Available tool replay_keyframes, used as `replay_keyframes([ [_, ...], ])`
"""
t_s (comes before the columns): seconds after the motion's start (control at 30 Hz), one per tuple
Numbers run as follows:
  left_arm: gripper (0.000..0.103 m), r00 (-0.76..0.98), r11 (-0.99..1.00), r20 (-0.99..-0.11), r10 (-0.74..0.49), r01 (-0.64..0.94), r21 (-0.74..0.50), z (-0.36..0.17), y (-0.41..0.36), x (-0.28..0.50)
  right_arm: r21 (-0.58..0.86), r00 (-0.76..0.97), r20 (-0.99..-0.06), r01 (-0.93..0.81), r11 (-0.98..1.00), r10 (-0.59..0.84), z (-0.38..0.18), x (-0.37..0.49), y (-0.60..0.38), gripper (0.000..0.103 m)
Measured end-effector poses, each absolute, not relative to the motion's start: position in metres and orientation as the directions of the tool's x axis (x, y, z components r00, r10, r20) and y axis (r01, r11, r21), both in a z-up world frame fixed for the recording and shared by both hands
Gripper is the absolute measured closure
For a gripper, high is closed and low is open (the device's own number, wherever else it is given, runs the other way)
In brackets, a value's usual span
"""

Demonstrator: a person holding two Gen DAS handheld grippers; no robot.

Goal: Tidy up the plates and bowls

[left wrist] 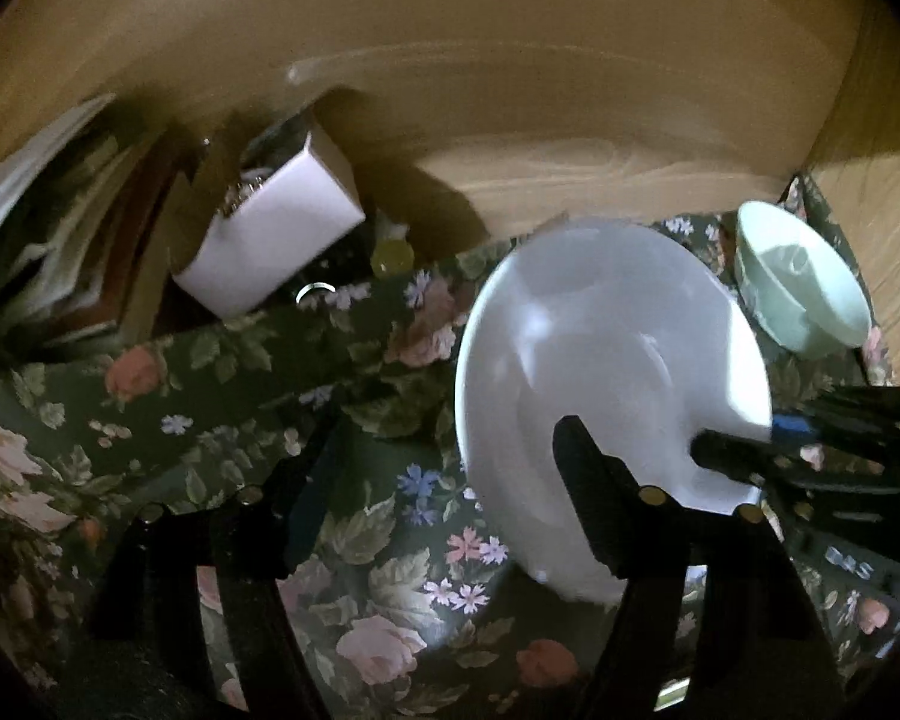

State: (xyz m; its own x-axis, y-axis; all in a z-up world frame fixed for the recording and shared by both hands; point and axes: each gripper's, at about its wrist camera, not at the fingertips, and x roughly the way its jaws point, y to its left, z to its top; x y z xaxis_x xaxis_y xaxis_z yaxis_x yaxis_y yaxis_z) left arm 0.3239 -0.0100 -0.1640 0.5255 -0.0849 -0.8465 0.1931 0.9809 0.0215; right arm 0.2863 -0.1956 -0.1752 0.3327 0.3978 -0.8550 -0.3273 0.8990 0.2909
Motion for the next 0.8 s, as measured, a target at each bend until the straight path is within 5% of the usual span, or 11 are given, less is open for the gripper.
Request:
replay_keyframes([
  [0.17, 0.044, 0.486, 0.977, -0.869, -0.096, 0.212, 0.011, -0.175, -0.016, 0.324, 0.300, 0.412, -0.820, -0.283, 0.911, 0.398, -0.158, 0.276, -0.216, 0.066],
  [0.33, 0.059, 0.469, 0.970, -0.878, -0.093, 0.241, 0.025, -0.184, -0.025, 0.325, 0.322, 0.403, -0.825, -0.242, 0.915, 0.397, -0.167, 0.286, -0.205, 0.065],
  [0.6, 0.083, 0.446, 0.967, -0.888, -0.115, 0.256, 0.003, -0.187, -0.028, 0.327, 0.363, 0.372, -0.823, -0.237, 0.901, 0.429, -0.188, 0.284, -0.190, 0.079],
  [0.8, 0.084, 0.466, 0.962, -0.880, -0.092, 0.271, 0.042, -0.188, -0.037, 0.326, 0.359, 0.381, -0.822, -0.231, 0.905, 0.423, -0.186, 0.282, -0.191, 0.081],
])
